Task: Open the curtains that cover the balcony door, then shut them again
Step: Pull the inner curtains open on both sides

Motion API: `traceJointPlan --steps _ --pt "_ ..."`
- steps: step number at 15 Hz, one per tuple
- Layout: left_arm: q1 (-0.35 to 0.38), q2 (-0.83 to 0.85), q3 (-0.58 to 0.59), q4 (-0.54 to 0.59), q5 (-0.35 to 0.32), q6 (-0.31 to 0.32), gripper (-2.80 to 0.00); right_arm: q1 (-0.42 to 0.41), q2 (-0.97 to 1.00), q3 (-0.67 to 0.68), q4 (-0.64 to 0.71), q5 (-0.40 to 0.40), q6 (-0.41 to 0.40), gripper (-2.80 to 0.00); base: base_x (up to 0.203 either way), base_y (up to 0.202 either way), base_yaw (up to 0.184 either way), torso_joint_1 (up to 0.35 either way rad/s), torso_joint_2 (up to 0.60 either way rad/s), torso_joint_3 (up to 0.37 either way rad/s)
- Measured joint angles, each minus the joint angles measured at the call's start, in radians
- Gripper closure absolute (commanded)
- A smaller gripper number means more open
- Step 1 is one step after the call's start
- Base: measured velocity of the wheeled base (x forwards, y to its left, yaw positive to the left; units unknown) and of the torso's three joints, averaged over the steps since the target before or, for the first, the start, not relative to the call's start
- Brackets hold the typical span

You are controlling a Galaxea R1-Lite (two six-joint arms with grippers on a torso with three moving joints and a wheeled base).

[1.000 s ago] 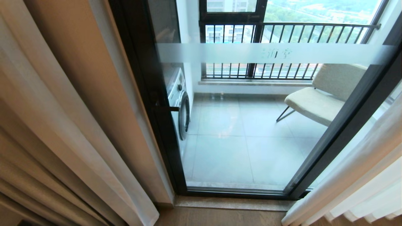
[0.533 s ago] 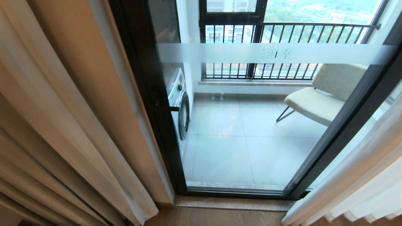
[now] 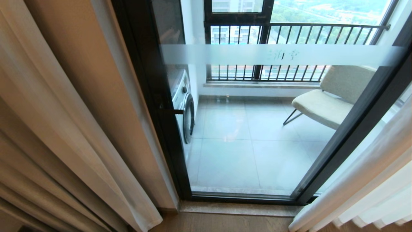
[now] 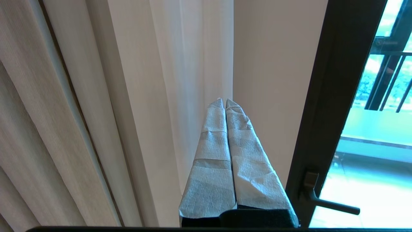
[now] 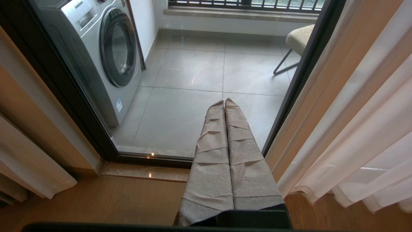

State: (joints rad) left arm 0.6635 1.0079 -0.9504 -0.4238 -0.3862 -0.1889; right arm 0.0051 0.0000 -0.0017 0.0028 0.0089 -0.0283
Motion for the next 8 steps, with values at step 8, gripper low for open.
traceJointPlan --steps 8 --pt "-0.229 0.017 -0.011 0.005 0.023 0.005 0.0 0.0 0.0 0.0 -0.001 0.0 0.0 0.0 0.0 0.0 0.0 0.0 0.0 0.0"
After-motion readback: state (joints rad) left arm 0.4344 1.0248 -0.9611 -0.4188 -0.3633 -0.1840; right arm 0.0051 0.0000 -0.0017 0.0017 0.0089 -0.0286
